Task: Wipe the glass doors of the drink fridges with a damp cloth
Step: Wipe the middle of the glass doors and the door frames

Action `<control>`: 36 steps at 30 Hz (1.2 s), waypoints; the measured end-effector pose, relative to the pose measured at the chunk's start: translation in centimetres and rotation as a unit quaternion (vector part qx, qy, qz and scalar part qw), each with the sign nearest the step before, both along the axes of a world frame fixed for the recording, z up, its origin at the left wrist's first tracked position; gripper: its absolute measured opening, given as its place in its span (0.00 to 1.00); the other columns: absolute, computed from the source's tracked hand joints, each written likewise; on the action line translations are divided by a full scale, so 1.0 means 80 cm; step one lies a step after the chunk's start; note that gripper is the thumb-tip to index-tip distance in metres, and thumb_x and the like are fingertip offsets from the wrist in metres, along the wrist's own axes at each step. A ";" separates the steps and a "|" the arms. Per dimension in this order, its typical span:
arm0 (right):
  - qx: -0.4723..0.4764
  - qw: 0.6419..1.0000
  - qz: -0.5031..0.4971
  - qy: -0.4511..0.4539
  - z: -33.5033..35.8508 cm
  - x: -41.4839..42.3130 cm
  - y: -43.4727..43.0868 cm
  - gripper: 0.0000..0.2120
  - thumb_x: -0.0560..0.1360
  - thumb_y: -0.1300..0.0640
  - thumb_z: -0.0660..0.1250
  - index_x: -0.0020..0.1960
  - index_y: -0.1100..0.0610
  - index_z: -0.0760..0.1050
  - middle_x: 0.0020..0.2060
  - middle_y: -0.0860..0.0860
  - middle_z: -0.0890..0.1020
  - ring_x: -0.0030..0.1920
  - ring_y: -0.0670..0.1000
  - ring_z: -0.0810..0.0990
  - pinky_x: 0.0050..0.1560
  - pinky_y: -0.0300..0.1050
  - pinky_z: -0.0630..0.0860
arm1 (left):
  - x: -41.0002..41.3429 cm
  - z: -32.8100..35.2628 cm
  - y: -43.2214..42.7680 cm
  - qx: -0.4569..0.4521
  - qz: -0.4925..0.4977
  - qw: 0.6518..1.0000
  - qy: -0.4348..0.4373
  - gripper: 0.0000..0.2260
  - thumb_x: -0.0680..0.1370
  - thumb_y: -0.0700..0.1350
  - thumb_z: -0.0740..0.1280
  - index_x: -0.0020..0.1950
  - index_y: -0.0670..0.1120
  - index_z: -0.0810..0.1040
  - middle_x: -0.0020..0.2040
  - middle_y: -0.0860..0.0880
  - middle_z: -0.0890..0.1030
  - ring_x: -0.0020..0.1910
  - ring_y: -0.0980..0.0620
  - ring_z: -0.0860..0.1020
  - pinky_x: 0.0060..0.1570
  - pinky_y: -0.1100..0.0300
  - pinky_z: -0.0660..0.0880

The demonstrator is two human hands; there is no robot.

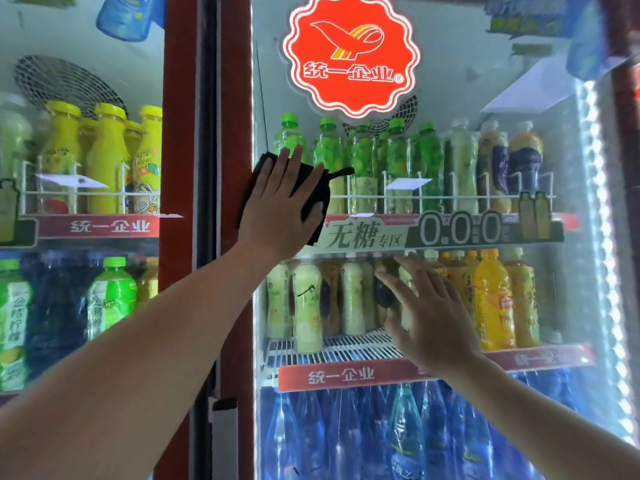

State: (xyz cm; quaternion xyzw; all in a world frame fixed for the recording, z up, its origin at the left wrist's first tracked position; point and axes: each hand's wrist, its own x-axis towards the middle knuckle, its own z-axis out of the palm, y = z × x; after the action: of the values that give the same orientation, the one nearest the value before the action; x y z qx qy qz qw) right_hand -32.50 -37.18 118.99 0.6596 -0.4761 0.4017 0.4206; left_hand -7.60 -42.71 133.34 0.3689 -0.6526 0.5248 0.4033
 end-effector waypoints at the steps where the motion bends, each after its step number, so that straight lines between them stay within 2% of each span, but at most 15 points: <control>1: -0.003 1.000 -0.002 -0.003 0.002 0.000 0.000 0.26 0.73 0.50 0.63 0.71 0.49 0.68 0.71 0.56 0.71 0.72 0.58 0.68 0.70 0.55 0.62 | -0.002 0.002 -0.001 -0.004 -0.004 1.000 0.002 0.25 0.83 0.56 0.51 0.80 0.49 0.61 0.80 0.39 0.56 0.79 0.40 0.53 0.78 0.45 0.48; 4: -0.005 1.000 -0.003 -0.006 0.002 0.001 0.000 0.26 0.73 0.50 0.63 0.72 0.49 0.69 0.72 0.55 0.71 0.73 0.58 0.67 0.71 0.53 0.59 | 0.002 -0.009 -0.001 -0.020 -0.021 1.000 0.003 0.25 0.83 0.55 0.52 0.79 0.49 0.63 0.80 0.39 0.57 0.79 0.41 0.54 0.78 0.45 0.48; 10: 0.003 1.000 0.013 0.000 -0.003 0.013 -0.002 0.25 0.74 0.48 0.58 0.71 0.49 0.69 0.73 0.55 0.69 0.74 0.57 0.66 0.72 0.54 0.61 | 0.017 -0.044 0.006 -0.020 -0.033 0.999 0.002 0.24 0.83 0.54 0.54 0.78 0.48 0.64 0.80 0.39 0.57 0.79 0.40 0.54 0.78 0.45 0.49; 15: -0.001 1.000 0.024 0.006 -0.001 0.009 0.007 0.25 0.74 0.48 0.58 0.70 0.50 0.71 0.72 0.55 0.70 0.73 0.57 0.67 0.71 0.55 0.63 | 0.024 -0.040 0.007 -0.023 -0.035 0.999 -0.018 0.25 0.82 0.55 0.55 0.78 0.47 0.65 0.79 0.39 0.57 0.79 0.40 0.55 0.78 0.43 0.51; 20: 0.010 0.999 0.007 0.034 0.014 0.006 0.012 0.26 0.74 0.47 0.57 0.71 0.49 0.70 0.74 0.54 0.67 0.75 0.56 0.64 0.74 0.54 0.59 | 0.000 -0.005 0.006 -0.028 -0.026 0.999 -0.010 0.25 0.82 0.56 0.54 0.77 0.48 0.66 0.79 0.39 0.60 0.79 0.40 0.56 0.78 0.44 0.50; 23: 0.006 1.000 0.016 0.020 0.024 0.009 0.010 0.26 0.73 0.49 0.60 0.71 0.48 0.68 0.74 0.54 0.67 0.76 0.56 0.62 0.74 0.56 0.60 | -0.011 0.001 0.004 -0.021 -0.013 1.000 0.017 0.27 0.83 0.57 0.52 0.79 0.47 0.63 0.79 0.39 0.58 0.79 0.40 0.54 0.78 0.45 0.49; 25: -0.005 1.000 0.027 0.001 0.023 0.011 0.009 0.27 0.72 0.50 0.63 0.71 0.47 0.67 0.73 0.54 0.68 0.76 0.56 0.63 0.74 0.56 0.60 | -0.006 -0.020 0.002 -0.013 0.004 0.999 0.041 0.28 0.83 0.58 0.49 0.80 0.46 0.58 0.80 0.38 0.54 0.80 0.40 0.51 0.78 0.44 0.48; 27: -0.014 1.000 0.025 -0.004 0.016 0.014 0.006 0.27 0.72 0.50 0.62 0.71 0.48 0.67 0.73 0.54 0.68 0.75 0.57 0.64 0.73 0.55 0.59 | 0.005 -0.046 0.003 -0.007 0.014 0.998 0.068 0.28 0.84 0.58 0.48 0.81 0.45 0.55 0.81 0.38 0.51 0.80 0.40 0.49 0.78 0.43 0.47; 36: 0.000 1.000 0.017 -0.014 -0.028 0.026 0.004 0.26 0.74 0.48 0.57 0.70 0.51 0.72 0.72 0.56 0.69 0.76 0.57 0.63 0.71 0.55 0.63 | 0.017 -0.148 0.012 0.024 0.011 0.984 0.176 0.29 0.83 0.55 0.52 0.80 0.41 0.55 0.80 0.35 0.49 0.80 0.37 0.47 0.78 0.42 0.48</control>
State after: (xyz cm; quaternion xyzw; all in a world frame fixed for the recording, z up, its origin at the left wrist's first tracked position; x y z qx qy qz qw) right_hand -30.39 -36.84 116.75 0.6620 -0.4709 0.4174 0.4072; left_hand -6.21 -41.73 121.49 0.4718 -0.5797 0.4402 0.4975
